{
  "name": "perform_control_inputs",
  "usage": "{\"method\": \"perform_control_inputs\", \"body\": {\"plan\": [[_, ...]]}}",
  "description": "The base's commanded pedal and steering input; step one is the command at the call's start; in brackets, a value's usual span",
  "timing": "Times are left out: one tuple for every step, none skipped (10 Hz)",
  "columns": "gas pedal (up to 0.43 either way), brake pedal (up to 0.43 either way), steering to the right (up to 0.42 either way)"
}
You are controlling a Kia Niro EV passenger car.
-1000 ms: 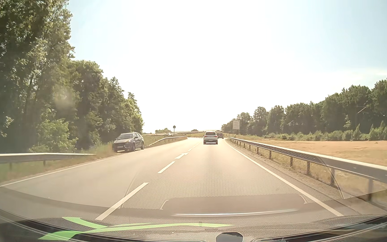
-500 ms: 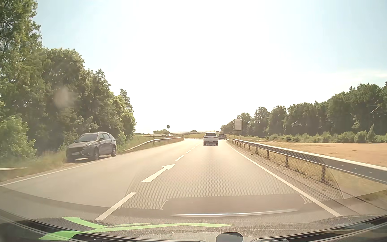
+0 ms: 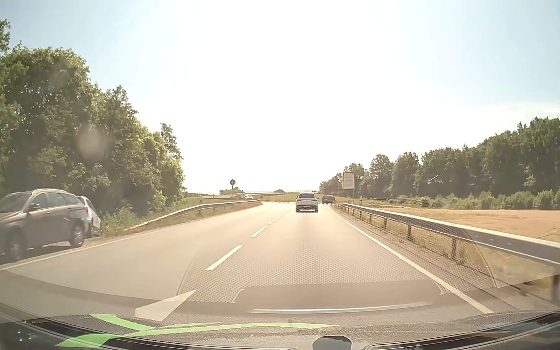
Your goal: Follow the waypoints while adhering to traffic rules and regulations
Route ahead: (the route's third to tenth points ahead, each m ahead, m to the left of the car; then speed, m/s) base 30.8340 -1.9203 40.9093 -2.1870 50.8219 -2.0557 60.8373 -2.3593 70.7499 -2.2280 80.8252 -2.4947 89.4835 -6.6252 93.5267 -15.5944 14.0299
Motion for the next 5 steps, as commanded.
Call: {"method": "perform_control_inputs", "body": {"plan": [[0.047,0.000,0.002],[0.047,0.000,0.002],[0.059,0.000,0.001],[0.079,0.000,0.001],[0.087,0.000,0.000]]}}
